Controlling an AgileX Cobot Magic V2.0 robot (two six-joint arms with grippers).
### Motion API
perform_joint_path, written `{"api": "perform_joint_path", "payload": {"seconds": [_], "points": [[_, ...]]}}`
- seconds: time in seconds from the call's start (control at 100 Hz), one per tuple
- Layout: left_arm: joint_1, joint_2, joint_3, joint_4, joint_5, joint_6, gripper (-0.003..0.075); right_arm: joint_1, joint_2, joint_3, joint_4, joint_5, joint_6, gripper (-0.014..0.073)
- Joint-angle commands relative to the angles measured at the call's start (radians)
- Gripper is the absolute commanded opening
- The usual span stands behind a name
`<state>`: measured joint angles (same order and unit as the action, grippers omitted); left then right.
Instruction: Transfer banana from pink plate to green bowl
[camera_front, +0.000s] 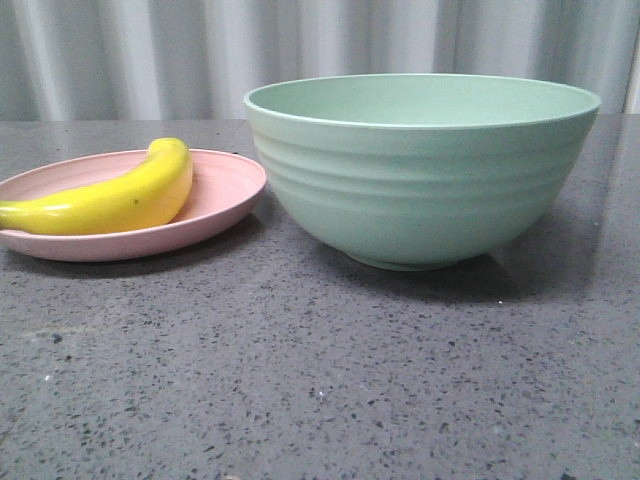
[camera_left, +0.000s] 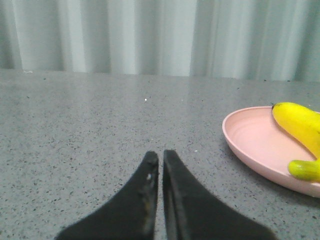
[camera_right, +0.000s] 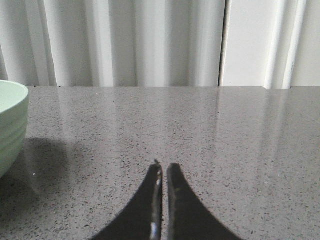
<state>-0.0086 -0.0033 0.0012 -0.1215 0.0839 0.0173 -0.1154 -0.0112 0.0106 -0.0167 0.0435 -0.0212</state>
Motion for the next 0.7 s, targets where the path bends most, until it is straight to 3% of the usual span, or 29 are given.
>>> {"api": "perform_joint_path", "payload": {"seconds": [0.0,0.42,0.69], "points": [[0.002,-0.027,0.006,-0.009,-0.097,-0.006,-0.0020,-0.008,-0.021,0.020,-0.012,-0.089,0.001,-0.0070],[0.002,-0.023,-0.014,-0.023,-0.091,-0.006,-0.0020,-0.008,-0.021,-0.026,0.000,-0.012,0.001,-0.0070],[0.002,0.074,-0.150,-0.023,-0.003,-0.006,-0.0020,-0.008,0.046,-0.134,0.017,0.122,0.001,-0.0069]]}}
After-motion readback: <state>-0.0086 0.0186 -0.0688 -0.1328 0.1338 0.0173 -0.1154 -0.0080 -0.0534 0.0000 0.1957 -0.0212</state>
